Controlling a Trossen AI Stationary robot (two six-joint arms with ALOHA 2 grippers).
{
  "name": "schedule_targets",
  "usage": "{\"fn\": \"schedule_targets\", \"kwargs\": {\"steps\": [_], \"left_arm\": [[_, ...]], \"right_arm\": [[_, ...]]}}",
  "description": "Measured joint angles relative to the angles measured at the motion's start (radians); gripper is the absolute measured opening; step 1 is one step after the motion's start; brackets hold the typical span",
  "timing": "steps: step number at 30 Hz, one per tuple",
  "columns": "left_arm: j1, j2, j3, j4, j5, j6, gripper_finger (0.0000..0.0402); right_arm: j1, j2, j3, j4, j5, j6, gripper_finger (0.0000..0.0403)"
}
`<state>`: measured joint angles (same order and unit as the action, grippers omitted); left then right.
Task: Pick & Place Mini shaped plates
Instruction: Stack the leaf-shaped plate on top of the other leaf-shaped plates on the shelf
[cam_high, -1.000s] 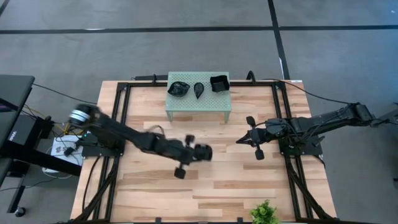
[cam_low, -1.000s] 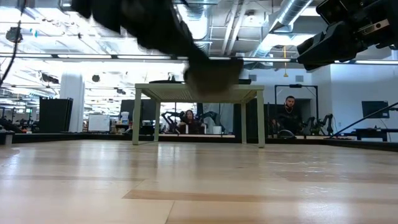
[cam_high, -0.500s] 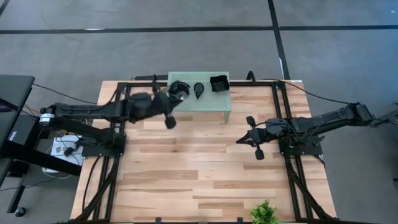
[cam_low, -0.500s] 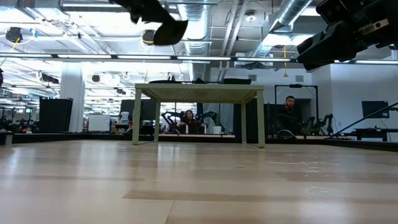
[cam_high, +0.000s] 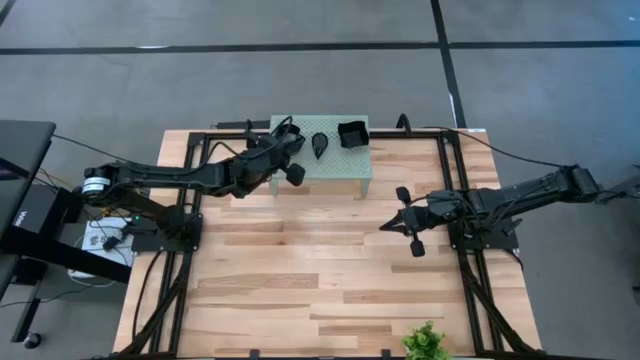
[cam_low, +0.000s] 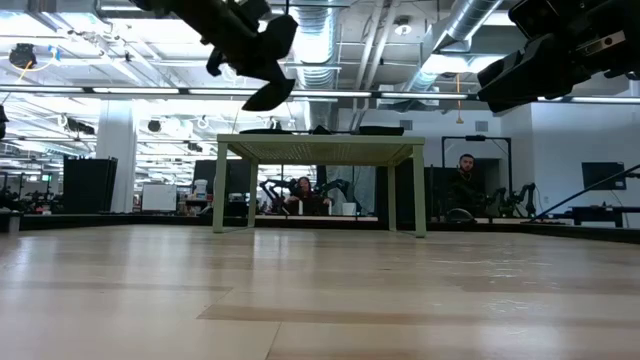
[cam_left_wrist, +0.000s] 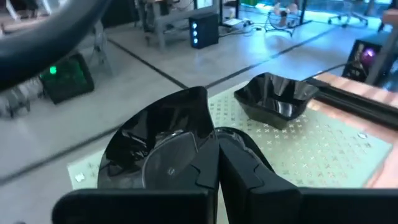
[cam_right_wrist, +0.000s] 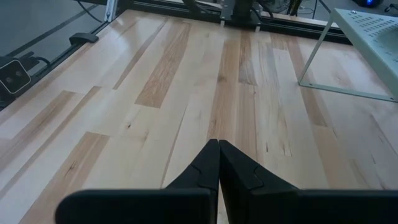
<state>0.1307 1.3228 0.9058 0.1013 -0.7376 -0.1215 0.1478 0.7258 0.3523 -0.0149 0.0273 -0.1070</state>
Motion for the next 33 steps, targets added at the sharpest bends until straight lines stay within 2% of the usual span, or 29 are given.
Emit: {"fn": "schedule_targets", "kwargs": {"steps": [5, 13, 17, 28, 33], "left_arm": [[0.030, 0.063, 0.000, 0.001, -0.003, -0.100, 0.0011], [0.039, 0.086, 0.001, 0.013, -0.004, -0.098, 0.0015], [0.040, 0.082, 0.001, 0.013, -0.057, -0.097, 0.0021], [0.059, 0.086, 0.001, 0.014, -0.032, -0.097, 0.0102], [0.028, 0.086, 0.001, 0.065, -0.007, -0.056, 0.0120]], "right_arm": [[0.000, 0.000, 0.000, 0.000, 0.000, 0.000, 0.0001], [0.000, 0.000, 0.000, -0.004, 0.000, 0.000, 0.0001], [0.000, 0.000, 0.000, -0.004, 0.000, 0.000, 0.0001], [0.000, 0.000, 0.000, -0.004, 0.000, 0.001, 0.0001], [0.000, 0.000, 0.000, -0.004, 0.000, -0.004, 0.0001]]}}
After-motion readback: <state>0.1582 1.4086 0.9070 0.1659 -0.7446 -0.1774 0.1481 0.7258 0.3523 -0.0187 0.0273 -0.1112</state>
